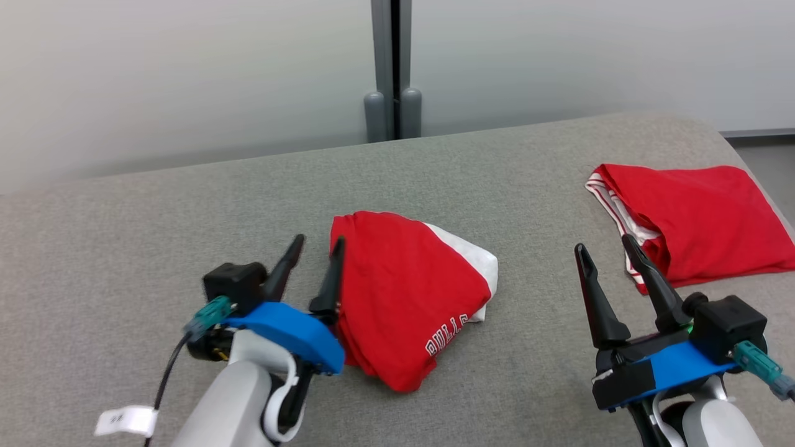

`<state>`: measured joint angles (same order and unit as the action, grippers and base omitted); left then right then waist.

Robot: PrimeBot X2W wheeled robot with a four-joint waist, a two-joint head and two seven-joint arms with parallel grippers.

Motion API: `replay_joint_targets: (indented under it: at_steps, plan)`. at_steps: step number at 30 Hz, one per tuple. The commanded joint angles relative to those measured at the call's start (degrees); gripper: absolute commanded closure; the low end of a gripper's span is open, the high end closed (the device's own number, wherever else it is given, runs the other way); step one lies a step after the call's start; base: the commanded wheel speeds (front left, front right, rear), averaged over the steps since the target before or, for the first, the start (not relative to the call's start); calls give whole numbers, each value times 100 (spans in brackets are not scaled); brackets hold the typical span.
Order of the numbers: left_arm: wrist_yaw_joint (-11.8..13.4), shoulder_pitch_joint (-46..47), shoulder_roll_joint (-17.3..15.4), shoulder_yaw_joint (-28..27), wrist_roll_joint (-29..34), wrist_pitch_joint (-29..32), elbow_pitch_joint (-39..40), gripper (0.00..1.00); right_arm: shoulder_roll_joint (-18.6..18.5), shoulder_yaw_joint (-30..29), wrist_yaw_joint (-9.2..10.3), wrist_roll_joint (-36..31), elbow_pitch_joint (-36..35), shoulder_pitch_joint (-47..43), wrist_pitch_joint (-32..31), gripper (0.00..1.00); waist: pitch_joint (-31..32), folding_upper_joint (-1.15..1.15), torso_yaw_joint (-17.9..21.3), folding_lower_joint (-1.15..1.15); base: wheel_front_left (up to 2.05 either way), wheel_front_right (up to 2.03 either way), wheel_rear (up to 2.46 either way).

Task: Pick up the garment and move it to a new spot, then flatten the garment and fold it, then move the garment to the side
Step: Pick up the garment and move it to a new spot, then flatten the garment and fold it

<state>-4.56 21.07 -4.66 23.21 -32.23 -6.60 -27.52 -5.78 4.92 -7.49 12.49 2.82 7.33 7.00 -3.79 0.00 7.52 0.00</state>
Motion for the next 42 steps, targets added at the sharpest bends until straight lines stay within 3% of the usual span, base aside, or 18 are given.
replay_joint_targets:
  at_steps: [1,11,19,42]
  plan:
    - [15,-117,-134,-64,38,-162,126,0,0,-21,-1,-36,-8,-114,-36,0,35,0,-57,0,0,0,0]
    - [275,-858,-757,-481,252,-746,698,0,79,-227,-1,5,94,-386,-117,0,188,0,-269,0,0,0,0]
    - [454,-1217,-1003,-800,244,-829,735,0,163,-396,-1,57,192,-590,-126,0,283,0,-331,0,0,0,0]
    - [716,-1607,-1207,-1037,48,-681,970,0,271,-631,-1,-51,364,-750,-307,0,354,0,-448,0,0,0,0]
